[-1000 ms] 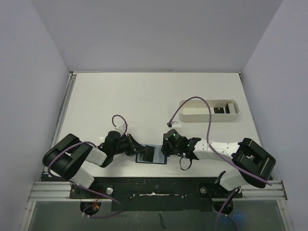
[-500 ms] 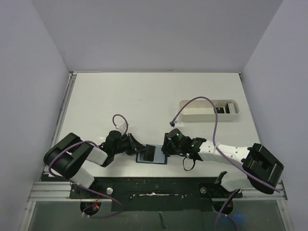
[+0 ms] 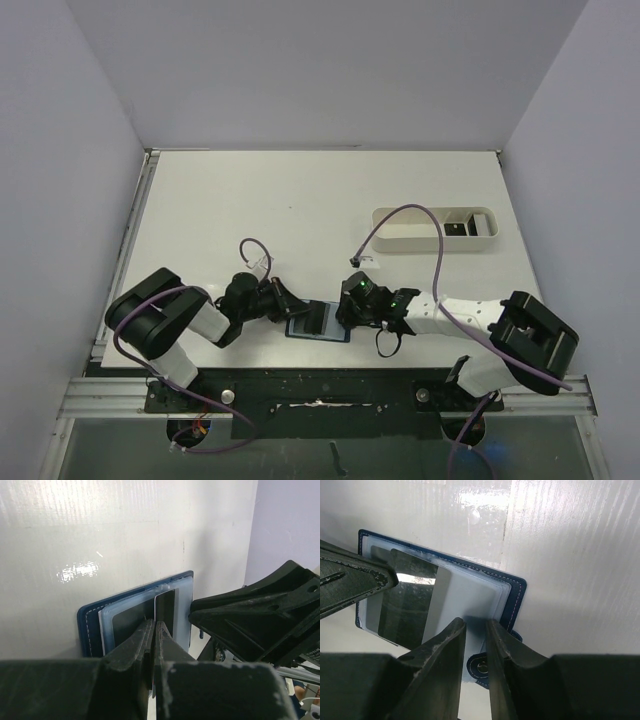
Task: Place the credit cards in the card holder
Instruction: Insert the credit card into the card holder.
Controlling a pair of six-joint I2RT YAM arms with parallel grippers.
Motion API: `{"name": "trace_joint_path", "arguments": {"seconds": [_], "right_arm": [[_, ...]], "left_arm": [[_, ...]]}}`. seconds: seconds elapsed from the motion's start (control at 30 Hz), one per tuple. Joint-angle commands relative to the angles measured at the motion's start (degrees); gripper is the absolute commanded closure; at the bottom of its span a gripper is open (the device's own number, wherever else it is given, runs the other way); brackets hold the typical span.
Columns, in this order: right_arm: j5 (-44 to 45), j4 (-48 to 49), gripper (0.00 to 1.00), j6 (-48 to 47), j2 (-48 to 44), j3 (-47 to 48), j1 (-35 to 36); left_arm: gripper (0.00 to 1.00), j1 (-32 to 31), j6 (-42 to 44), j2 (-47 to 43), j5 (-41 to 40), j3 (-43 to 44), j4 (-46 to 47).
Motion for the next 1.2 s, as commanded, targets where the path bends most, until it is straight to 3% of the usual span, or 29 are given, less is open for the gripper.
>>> {"name": "trace_joint_path", "arguments": {"seconds": [0.0, 0.2, 0.4, 0.57, 0.77, 1.17], "right_arm": [[2.28, -1.64, 0.76, 1.65, 0.61, 0.97, 1.08], [4.20, -4.50, 0.76, 1.37, -1.29, 2.40, 1.20], [6.46, -8.02, 0.68, 1.72, -5.66, 3.44, 1.22], [6.68, -9.81, 0.63, 2.40, -8.36, 2.86, 1.25], [6.01, -11.81, 0.53, 3.06, -8.22, 4.48, 4.11], [16.55, -22.70, 0.53, 5.83, -1.33, 9.92, 9.30]], "left_arm": [[1.00, -0.74, 0.81, 1.19, -2.91, 0.87, 1.16], [1.00, -1.36, 0.78, 0.95, -2.21, 1.13, 1.07], [0.71, -1.60, 1.20, -3.79, -1.73, 1.69, -4.52], [0.63, -1.92, 4.38, -9.36, -4.43, 3.48, -14.95], [0.60, -2.26, 5.08, -11.36, -4.91, 3.97, -17.71], [0.59, -3.75, 4.91, -8.62, -4.57, 5.03, -18.47]]}}
